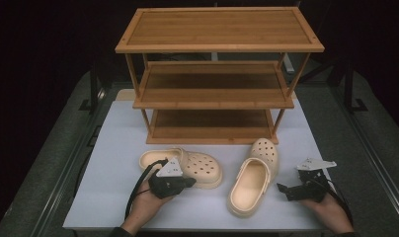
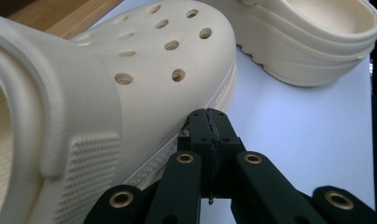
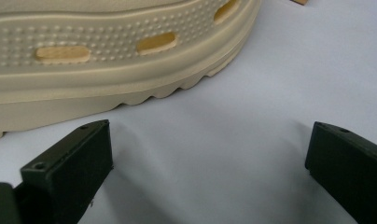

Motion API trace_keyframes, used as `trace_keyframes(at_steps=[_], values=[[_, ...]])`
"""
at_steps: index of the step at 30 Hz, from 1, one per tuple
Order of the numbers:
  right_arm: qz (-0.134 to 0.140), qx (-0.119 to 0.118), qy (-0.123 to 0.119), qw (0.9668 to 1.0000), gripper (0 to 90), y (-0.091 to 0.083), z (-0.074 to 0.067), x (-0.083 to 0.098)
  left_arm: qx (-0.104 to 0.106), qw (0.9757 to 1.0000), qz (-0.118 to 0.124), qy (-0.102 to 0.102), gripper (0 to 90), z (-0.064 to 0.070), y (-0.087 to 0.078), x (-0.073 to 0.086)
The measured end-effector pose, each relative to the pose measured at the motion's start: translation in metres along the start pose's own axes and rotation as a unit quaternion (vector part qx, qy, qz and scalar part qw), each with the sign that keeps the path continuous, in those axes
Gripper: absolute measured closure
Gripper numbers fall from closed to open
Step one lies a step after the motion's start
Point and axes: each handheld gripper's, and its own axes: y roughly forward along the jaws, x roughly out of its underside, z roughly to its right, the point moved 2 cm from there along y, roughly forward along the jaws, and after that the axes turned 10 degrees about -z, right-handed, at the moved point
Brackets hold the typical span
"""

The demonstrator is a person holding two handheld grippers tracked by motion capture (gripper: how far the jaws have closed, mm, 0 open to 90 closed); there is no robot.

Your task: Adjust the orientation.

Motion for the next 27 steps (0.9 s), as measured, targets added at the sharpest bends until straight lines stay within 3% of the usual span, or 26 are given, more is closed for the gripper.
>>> trace_keyframes(at_steps=[5, 11, 17, 19, 22, 23, 24, 25, 26, 27], values=[[0.000, 0.000, 0.000, 1.0000, 0.4, 0.000, 0.000, 0.000, 0.009, 0.9999, 0.004, -0.003, 90.0, 0.002, -0.003, -0.001], [0.000, 0.000, 0.000, 1.0000, 0.4, 0.000, 0.000, 0.000, 0.024, 0.9995, 0.016, -0.008, 90.0, 0.009, -0.025, -0.001], [0.000, 0.000, 0.000, 1.0000, 0.4, 0.000, 0.000, 0.000, 0.005, 0.9997, 0.020, -0.013, 90.0, 0.006, -0.054, 0.003], [0.000, 0.000, 0.000, 1.0000, 0.4, 0.000, 0.000, 0.000, -0.017, 0.9992, 0.022, -0.027, 90.0, -0.007, -0.071, 0.009], [0.000, 0.000, 0.000, 1.0000, 0.4, 0.000, 0.000, 0.000, -0.032, 0.9983, 0.024, -0.043, 90.0, -0.019, -0.080, 0.015], [0.000, 0.000, 0.000, 1.0000, 0.4, 0.000, 0.000, 0.000, -0.045, 0.9971, 0.024, -0.056, 90.0, -0.032, -0.089, 0.020], [0.000, 0.000, 0.000, 1.0000, 0.4, 0.000, 0.000, 0.000, -0.045, 0.9971, 0.024, -0.056, 90.0, -0.032, -0.089, 0.020], [0.000, 0.000, 0.000, 1.0000, 0.4, 0.000, 0.000, 0.000, -0.061, 0.9951, 0.028, -0.073, 90.0, -0.046, -0.097, 0.025], [0.000, 0.000, 0.000, 1.0000, 0.4, 0.000, 0.000, 0.000, -0.061, 0.9951, 0.028, -0.073, 90.0, -0.046, -0.097, 0.025], [0.000, 0.000, 0.001, 1.0000, 0.4, 0.000, 0.000, 0.000, -0.067, 0.9939, 0.032, -0.081, 90.0, -0.055, -0.101, 0.028]])
